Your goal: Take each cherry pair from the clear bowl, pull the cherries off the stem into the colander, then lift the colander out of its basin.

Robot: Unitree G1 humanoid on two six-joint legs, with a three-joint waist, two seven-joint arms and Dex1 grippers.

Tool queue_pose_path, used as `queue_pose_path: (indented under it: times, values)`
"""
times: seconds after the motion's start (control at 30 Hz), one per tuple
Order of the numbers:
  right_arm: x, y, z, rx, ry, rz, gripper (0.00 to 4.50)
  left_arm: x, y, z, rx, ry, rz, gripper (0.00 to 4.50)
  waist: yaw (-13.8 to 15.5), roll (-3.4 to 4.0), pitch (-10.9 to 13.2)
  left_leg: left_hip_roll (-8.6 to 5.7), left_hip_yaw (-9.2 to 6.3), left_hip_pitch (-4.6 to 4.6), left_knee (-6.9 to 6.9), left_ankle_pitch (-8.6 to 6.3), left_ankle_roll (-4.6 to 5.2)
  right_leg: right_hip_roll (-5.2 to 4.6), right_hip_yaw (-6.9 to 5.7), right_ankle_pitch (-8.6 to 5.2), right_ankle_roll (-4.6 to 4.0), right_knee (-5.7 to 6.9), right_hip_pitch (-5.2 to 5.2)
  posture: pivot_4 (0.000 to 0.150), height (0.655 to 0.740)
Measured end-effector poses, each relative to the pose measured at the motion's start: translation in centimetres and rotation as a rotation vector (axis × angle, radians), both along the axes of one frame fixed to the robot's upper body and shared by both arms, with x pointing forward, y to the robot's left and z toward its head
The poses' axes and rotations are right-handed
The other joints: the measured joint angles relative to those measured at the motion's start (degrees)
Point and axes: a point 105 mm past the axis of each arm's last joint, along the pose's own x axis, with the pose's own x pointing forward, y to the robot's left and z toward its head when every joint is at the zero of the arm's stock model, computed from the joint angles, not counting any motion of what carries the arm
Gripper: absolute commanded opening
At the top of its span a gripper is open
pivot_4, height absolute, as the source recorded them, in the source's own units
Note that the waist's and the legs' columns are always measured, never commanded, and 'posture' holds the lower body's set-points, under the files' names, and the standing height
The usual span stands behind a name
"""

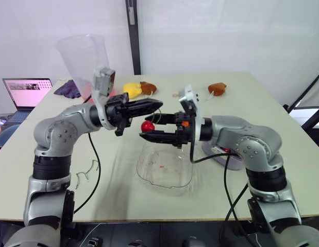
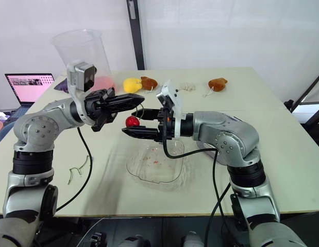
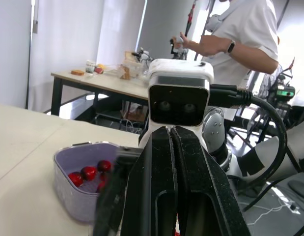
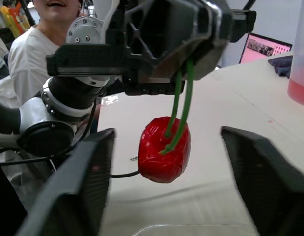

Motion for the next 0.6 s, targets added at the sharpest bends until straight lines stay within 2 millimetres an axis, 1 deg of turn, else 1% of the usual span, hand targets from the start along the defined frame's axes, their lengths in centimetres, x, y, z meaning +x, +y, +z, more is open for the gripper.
queue_pose_path:
  times: [0.17, 0.27, 0.33, 0.6]
  values:
    - [0.04, -0.01, -0.06, -0.001, 0.003, 0.002, 2.66, 0.06, 0.00, -0.01, 0.001, 0.003, 0.005, 0.00, -0.12, 0.00, 0.00, 0.00, 0.00, 0.00, 0.00, 0.00, 0.00, 0.00, 0.00, 0.00, 0.00, 0.00, 0.00, 0.150, 0.7400]
    - [0.09, 0.00, 0.04, -0.002, 0.006, 0.006, 1.84, 0.03, -0.01, 0.00, 0.002, 0.001, 0.005, 0.00, -0.16, 0.00, 0.00, 0.00, 0.00, 0.00, 0.00, 0.00, 0.00, 0.00, 0.00, 0.00, 0.00, 0.00, 0.00, 0.150, 0.7400]
    - [0.06, 0.03, 0.13, -0.001, 0.004, 0.009, 0.97, -0.03, -0.05, 0.03, 0.003, -0.003, 0.004, 0.00, -0.15, 0.00, 0.00, 0.00, 0.00, 0.00, 0.00, 0.00, 0.00, 0.00, 0.00, 0.00, 0.00, 0.00, 0.00, 0.150, 0.7400]
    - [-0.05, 0.09, 0.10, -0.001, 0.011, 0.016, 0.97, -0.07, -0.09, 0.08, 0.005, -0.007, 0.009, 0.00, -0.15, 0.00, 0.00, 0.00, 0.00, 0.00, 0.00, 0.00, 0.00, 0.00, 0.00, 0.00, 0.00, 0.00, 0.00, 0.150, 0.7400]
